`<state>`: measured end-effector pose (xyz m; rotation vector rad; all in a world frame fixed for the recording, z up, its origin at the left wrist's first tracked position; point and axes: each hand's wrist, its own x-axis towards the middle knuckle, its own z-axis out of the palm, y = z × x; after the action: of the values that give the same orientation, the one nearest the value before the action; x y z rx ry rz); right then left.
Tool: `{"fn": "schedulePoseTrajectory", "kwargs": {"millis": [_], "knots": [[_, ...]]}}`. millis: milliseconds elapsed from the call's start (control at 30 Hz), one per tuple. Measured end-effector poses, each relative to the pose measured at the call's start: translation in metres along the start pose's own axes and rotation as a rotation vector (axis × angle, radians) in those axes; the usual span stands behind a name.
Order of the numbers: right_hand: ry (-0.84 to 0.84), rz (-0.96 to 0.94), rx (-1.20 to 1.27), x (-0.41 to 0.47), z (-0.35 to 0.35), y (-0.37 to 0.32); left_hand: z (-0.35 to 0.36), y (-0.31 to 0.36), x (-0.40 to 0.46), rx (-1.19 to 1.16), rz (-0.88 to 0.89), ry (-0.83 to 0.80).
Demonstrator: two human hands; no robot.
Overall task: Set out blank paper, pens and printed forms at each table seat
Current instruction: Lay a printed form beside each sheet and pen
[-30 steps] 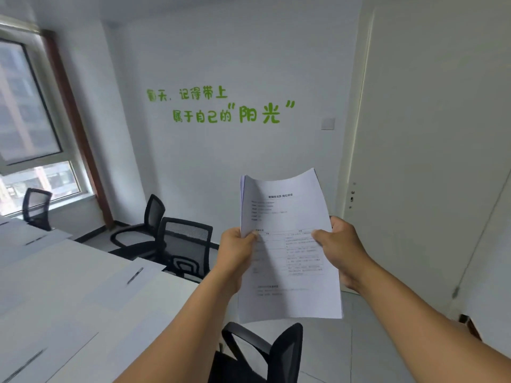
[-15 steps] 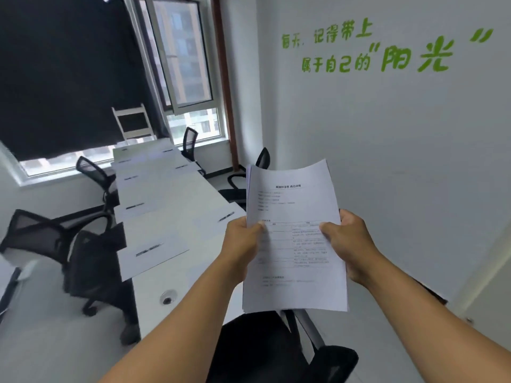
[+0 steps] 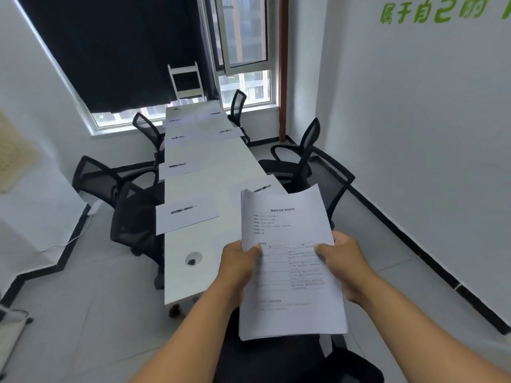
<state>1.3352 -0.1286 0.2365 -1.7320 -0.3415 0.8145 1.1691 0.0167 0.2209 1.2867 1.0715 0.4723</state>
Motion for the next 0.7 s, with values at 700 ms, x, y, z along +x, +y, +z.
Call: {"fn": "schedulePoseTrajectory", "kwargs": {"millis": [700], "knots": [[-0.057, 0.119, -0.146, 0.189, 0.12, 0.081, -0.075, -0.088, 0.148, -0.227, -0.294, -0.09]]}}
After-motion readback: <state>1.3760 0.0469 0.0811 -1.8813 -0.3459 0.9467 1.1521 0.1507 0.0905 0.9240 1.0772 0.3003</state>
